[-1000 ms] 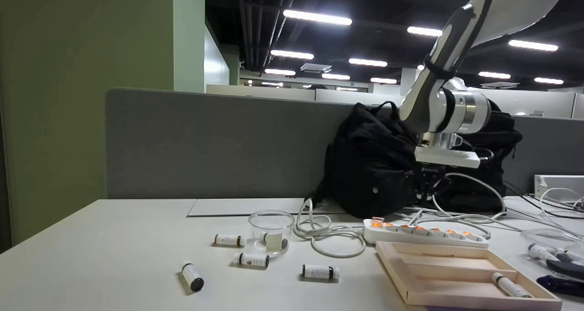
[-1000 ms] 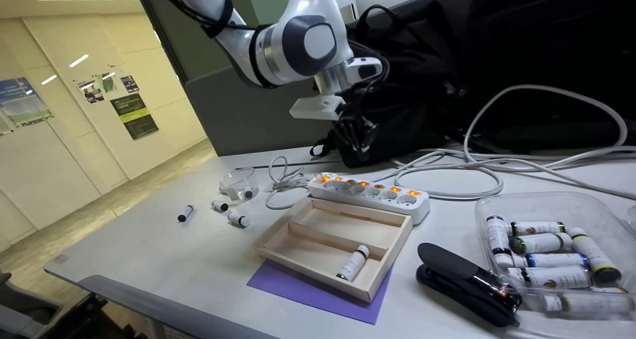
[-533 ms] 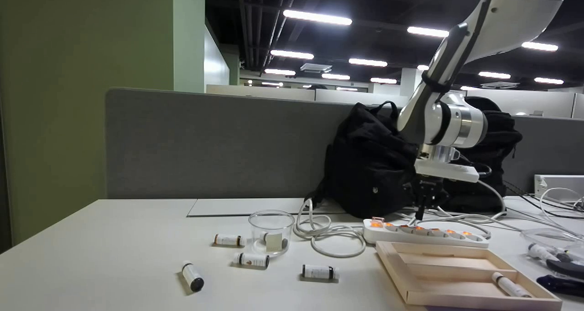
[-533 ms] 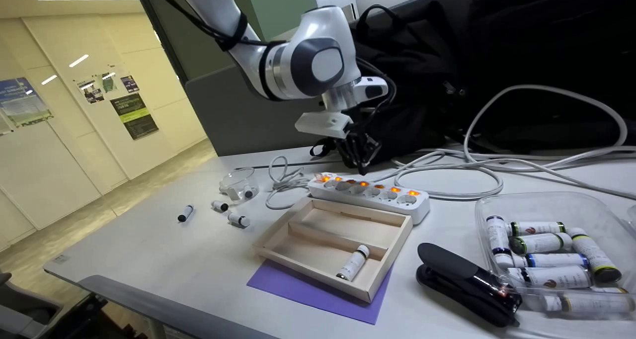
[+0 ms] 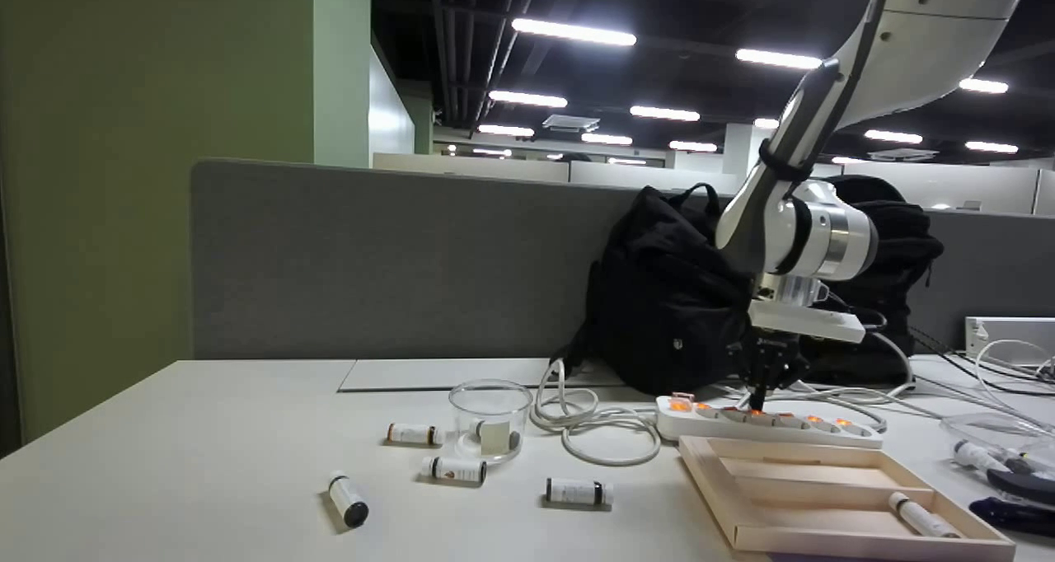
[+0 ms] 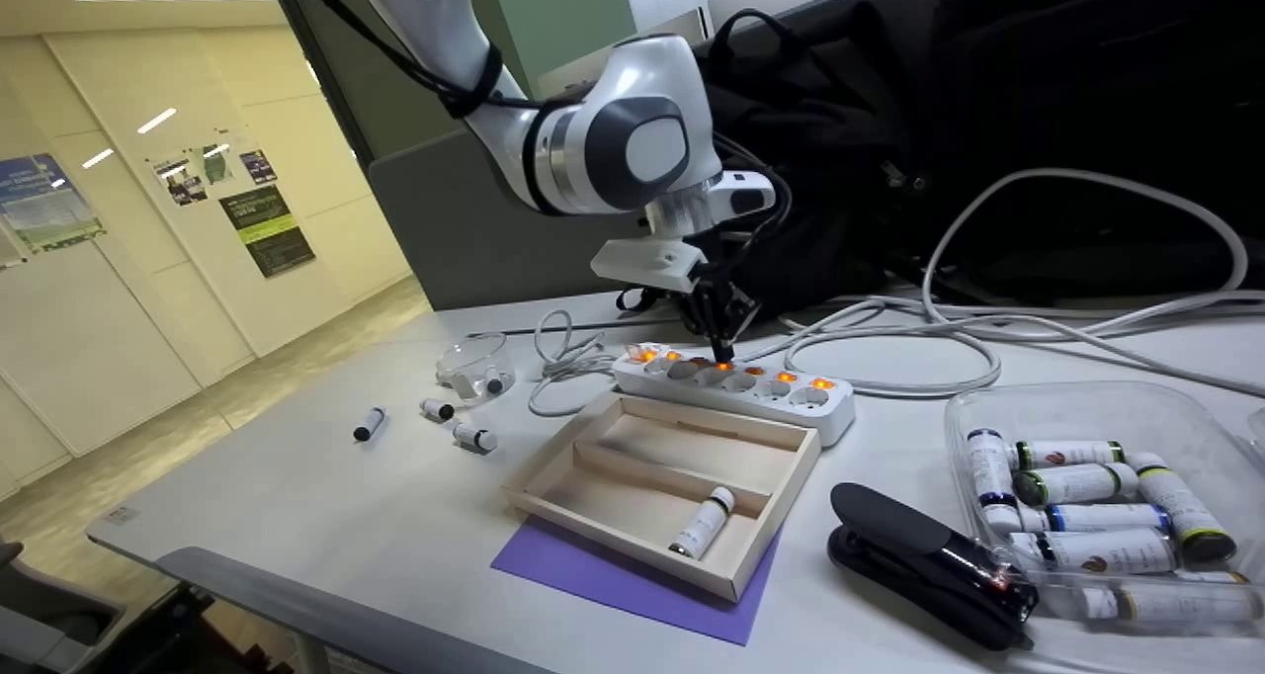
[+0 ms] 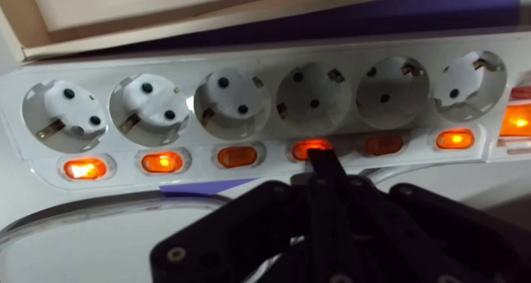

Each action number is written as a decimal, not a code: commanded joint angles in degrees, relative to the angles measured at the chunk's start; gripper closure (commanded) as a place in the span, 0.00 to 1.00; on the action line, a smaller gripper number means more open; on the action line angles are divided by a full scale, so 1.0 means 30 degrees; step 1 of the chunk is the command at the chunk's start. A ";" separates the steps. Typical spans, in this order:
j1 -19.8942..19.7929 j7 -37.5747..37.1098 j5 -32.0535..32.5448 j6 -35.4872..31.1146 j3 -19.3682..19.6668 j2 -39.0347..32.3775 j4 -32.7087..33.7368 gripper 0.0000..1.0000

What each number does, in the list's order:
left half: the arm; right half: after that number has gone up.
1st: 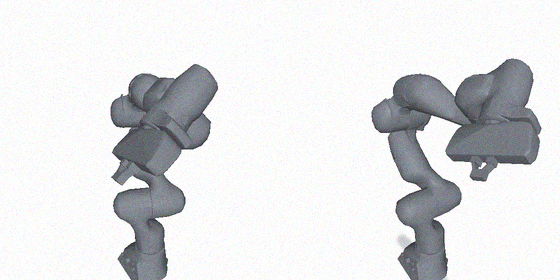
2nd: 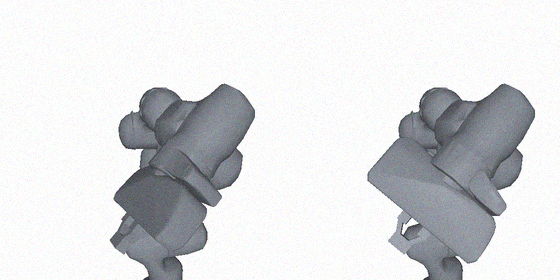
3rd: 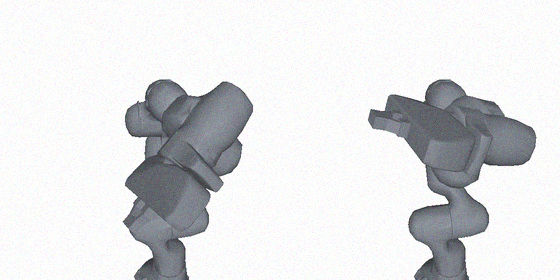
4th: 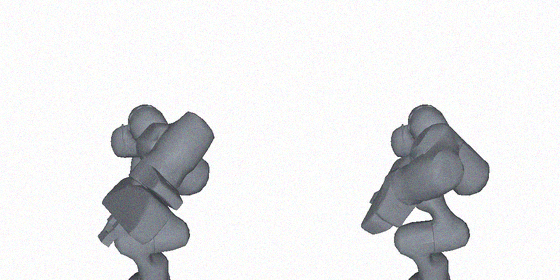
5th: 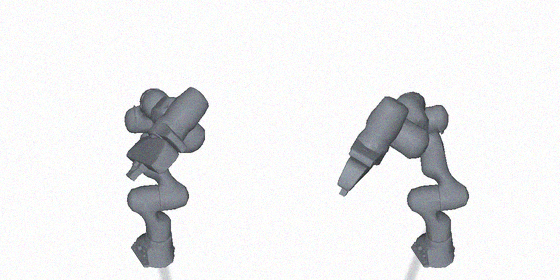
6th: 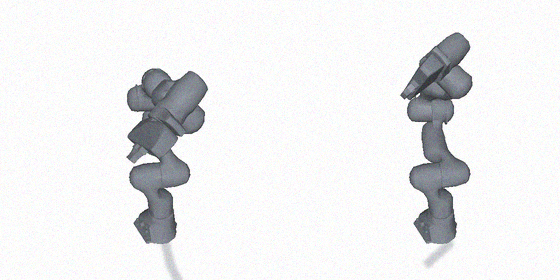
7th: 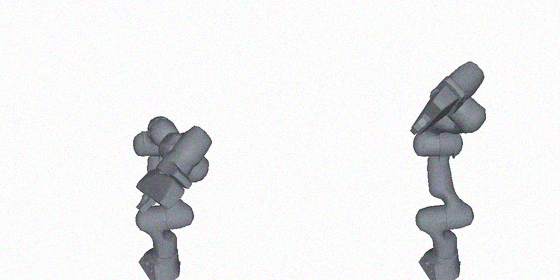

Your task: Turn off the fourth switch on the extension cable

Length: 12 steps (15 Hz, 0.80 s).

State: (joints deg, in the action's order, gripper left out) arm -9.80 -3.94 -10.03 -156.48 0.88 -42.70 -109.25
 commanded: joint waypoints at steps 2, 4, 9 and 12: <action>0.0139 -0.0073 0.0073 0.0348 0.0264 -0.0711 0.0800 1.00; 0.0534 -0.0334 0.0375 0.0495 0.0622 -0.0981 0.0954 1.00; 0.2690 -0.1413 0.2310 0.0807 0.2516 -0.1604 0.1302 1.00; 0.3380 -0.1811 0.2862 0.0913 0.2904 -0.0794 0.1237 1.00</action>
State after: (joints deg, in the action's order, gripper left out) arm -1.38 -6.66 -3.60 -154.35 7.69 -43.82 -107.60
